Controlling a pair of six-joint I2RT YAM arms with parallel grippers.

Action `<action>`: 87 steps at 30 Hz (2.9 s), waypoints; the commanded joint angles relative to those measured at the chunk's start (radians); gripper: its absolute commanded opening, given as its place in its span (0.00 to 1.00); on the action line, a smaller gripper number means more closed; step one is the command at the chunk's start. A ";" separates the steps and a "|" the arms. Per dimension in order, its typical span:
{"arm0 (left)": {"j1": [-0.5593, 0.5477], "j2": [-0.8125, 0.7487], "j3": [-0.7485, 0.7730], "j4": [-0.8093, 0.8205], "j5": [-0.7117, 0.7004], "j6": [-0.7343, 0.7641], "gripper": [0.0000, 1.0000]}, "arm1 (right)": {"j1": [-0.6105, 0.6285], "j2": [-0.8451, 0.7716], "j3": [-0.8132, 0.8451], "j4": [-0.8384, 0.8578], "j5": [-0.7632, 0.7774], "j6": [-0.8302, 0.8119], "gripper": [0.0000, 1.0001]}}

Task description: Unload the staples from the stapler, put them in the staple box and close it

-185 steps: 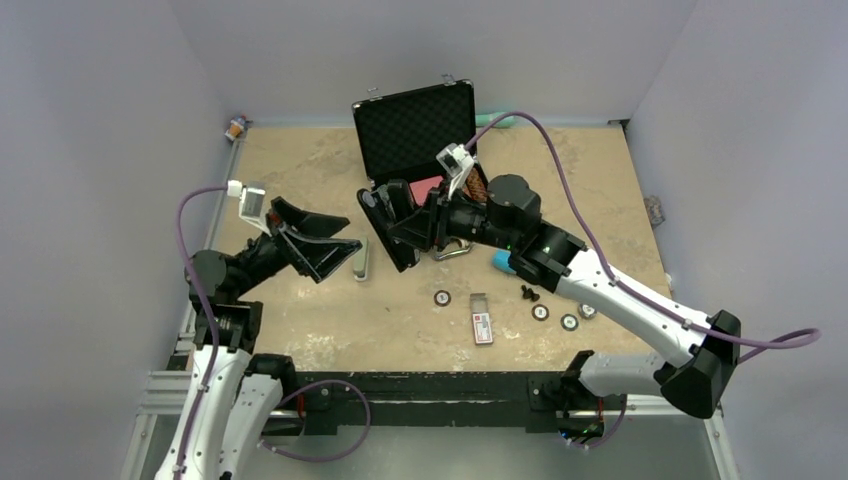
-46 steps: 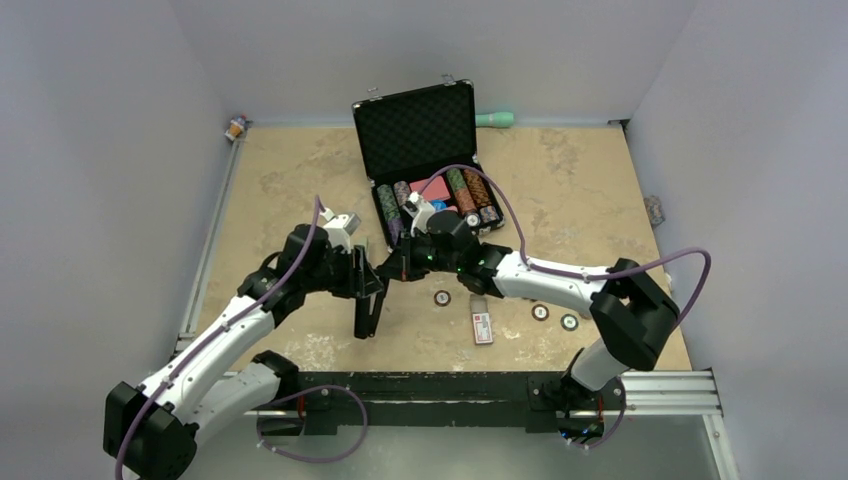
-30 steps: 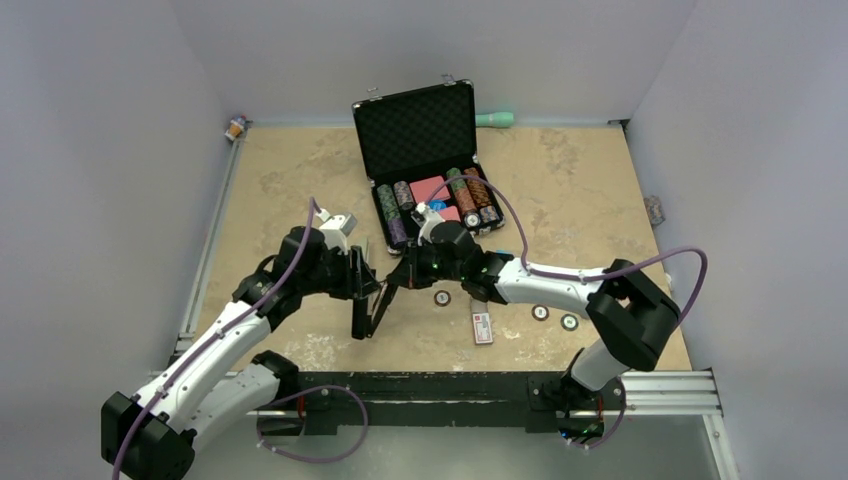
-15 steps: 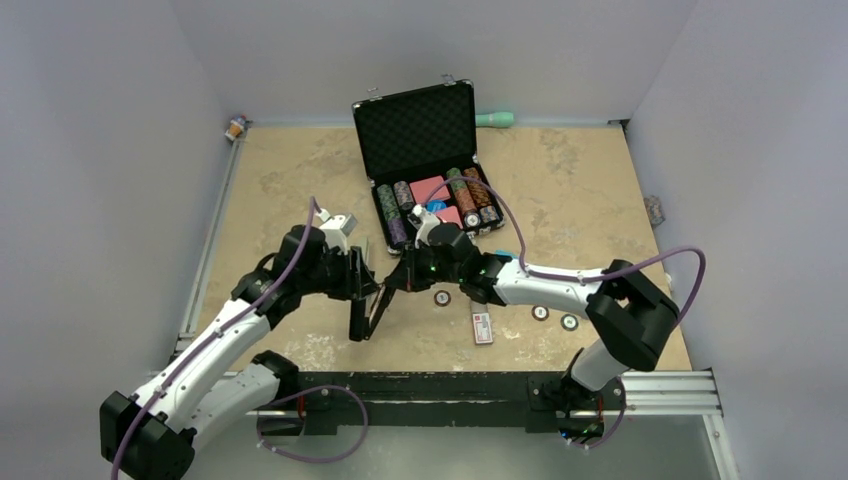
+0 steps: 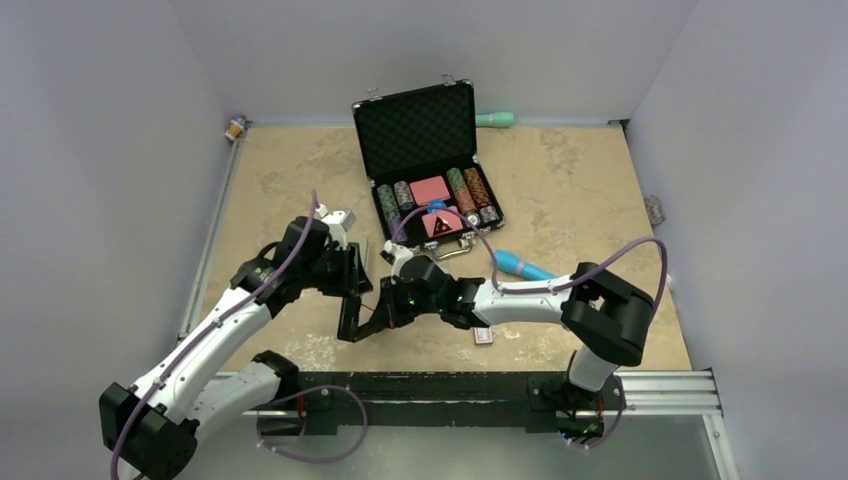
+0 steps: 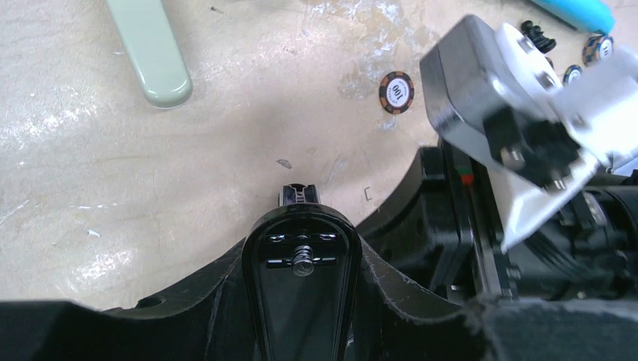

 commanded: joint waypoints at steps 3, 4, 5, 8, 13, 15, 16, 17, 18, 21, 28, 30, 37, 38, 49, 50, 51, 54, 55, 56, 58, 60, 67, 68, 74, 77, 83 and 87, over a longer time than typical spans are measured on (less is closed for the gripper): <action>-0.004 0.031 0.115 0.149 -0.041 -0.024 0.00 | 0.072 -0.001 0.042 -0.034 -0.016 0.043 0.00; -0.004 0.039 0.117 0.155 -0.054 -0.026 0.00 | 0.076 -0.006 0.043 -0.030 -0.021 0.046 0.00; -0.003 0.048 0.122 0.162 -0.074 -0.026 0.00 | 0.079 -0.009 0.043 -0.025 -0.026 0.048 0.00; -0.002 0.093 0.160 0.173 -0.131 -0.032 0.00 | 0.089 -0.020 0.046 0.004 -0.063 0.051 0.00; -0.003 0.209 0.266 0.164 -0.238 -0.049 0.00 | 0.092 -0.027 0.061 0.090 -0.180 0.063 0.00; -0.003 0.266 0.316 0.158 -0.264 -0.045 0.00 | 0.095 -0.024 0.060 0.128 -0.221 0.075 0.00; -0.003 0.282 0.344 0.150 -0.277 -0.042 0.00 | 0.100 -0.020 0.060 0.144 -0.240 0.080 0.00; -0.004 0.319 0.378 0.137 -0.286 -0.034 0.00 | 0.106 -0.012 0.062 0.155 -0.258 0.084 0.00; -0.003 0.342 0.411 0.119 -0.298 -0.035 0.00 | 0.114 -0.004 0.065 0.163 -0.272 0.087 0.00; -0.004 0.389 0.473 0.104 -0.324 -0.025 0.00 | 0.138 0.016 0.080 0.166 -0.298 0.089 0.00; -0.002 0.398 0.506 0.140 -0.468 0.020 0.00 | 0.180 0.015 0.047 0.221 -0.349 0.147 0.00; -0.002 0.397 0.489 0.148 -0.453 0.023 0.00 | 0.180 -0.009 0.029 0.194 -0.321 0.143 0.00; 0.004 0.322 0.475 0.054 -0.368 0.043 0.00 | 0.181 -0.119 -0.041 0.114 -0.271 0.129 0.00; 0.023 0.317 0.495 0.015 -0.323 0.049 0.00 | 0.181 -0.130 -0.051 0.104 -0.267 0.125 0.00; 0.085 0.198 0.584 -0.224 -0.002 0.194 0.00 | 0.172 -0.253 0.046 -0.085 -0.231 -0.011 0.00; 0.085 0.180 0.562 -0.203 0.023 0.196 0.00 | 0.164 -0.276 0.055 -0.109 -0.215 -0.025 0.00; 0.085 0.161 0.535 -0.179 0.044 0.196 0.00 | 0.152 -0.302 0.062 -0.130 -0.199 -0.039 0.00; 0.089 0.109 0.469 -0.133 0.074 0.201 0.00 | 0.091 -0.403 0.058 -0.179 -0.138 -0.070 0.00; 0.091 0.098 0.448 -0.121 0.088 0.201 0.00 | 0.065 -0.442 0.051 -0.189 -0.126 -0.079 0.03; 0.092 0.087 0.429 -0.109 0.107 0.200 0.00 | 0.037 -0.477 0.039 -0.193 -0.116 -0.085 0.08; 0.096 0.070 0.389 -0.063 0.182 0.193 0.00 | -0.009 -0.551 0.016 -0.192 -0.097 -0.091 0.25; 0.100 0.054 0.355 -0.004 0.321 0.187 0.00 | -0.043 -0.603 0.007 -0.190 -0.080 -0.104 0.41; 0.101 0.009 0.266 0.239 0.804 0.118 0.00 | -0.059 -0.644 0.057 -0.256 -0.003 -0.171 0.60; 0.100 -0.002 0.256 0.282 0.845 0.096 0.00 | -0.059 -0.646 0.061 -0.264 0.011 -0.175 0.61; 0.100 -0.042 0.229 0.433 0.979 0.014 0.00 | -0.073 -0.662 0.095 -0.316 0.109 -0.191 0.62; 0.100 -0.023 0.268 0.283 0.901 0.109 0.00 | -0.077 -0.683 0.120 -0.328 0.159 -0.193 0.57; 0.100 0.022 0.262 0.248 0.850 0.109 0.00 | -0.078 -0.644 0.230 -0.371 0.168 -0.232 0.48; 0.100 0.018 0.247 0.286 0.849 0.088 0.00 | -0.078 -0.554 0.293 -0.402 0.176 -0.248 0.54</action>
